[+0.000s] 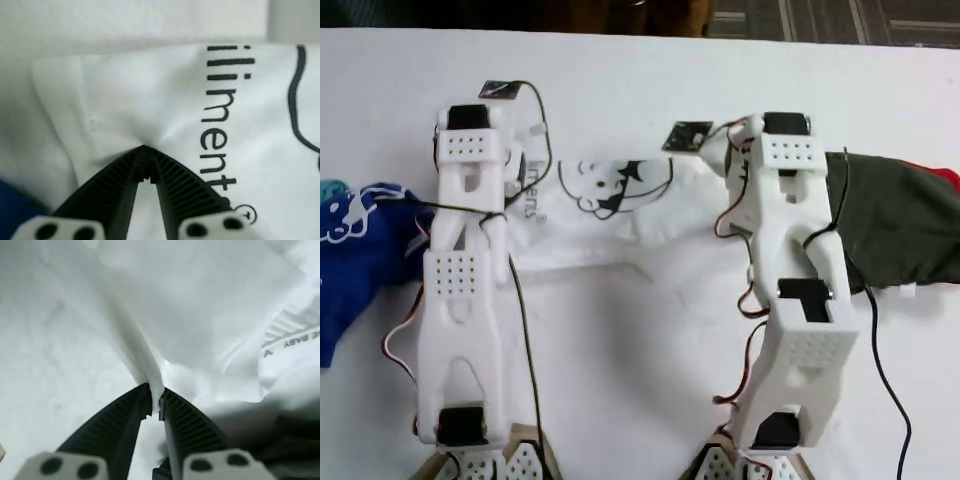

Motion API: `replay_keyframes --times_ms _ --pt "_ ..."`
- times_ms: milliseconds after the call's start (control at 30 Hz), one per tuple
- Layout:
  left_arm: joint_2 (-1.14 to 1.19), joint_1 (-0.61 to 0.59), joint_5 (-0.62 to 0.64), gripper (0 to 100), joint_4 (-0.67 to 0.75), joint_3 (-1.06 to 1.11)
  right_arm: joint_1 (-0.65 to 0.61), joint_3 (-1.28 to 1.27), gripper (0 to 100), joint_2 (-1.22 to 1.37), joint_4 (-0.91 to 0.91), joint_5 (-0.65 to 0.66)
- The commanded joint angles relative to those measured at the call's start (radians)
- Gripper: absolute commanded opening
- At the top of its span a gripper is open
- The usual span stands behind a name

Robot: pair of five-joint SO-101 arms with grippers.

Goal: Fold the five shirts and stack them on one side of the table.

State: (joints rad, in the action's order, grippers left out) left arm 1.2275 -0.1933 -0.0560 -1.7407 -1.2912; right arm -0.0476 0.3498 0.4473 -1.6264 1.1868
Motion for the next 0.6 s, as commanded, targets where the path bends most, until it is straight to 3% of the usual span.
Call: replay_keyframes --times_ms 0,133,567 --pt "0.003 0.003 -0.003 3 0.006 -0.013 -0.024 0.078 1.9 -0.010 -0.027 0.000" --pt "0.003 0.003 -0.005 3 0.006 -0.013 -0.054 0.137 1.9 0.002 -0.018 -0.054" --pt "0.003 0.003 -0.003 3 0.006 -0.013 -0.062 0.150 1.9 0.125 0.203 -0.058"
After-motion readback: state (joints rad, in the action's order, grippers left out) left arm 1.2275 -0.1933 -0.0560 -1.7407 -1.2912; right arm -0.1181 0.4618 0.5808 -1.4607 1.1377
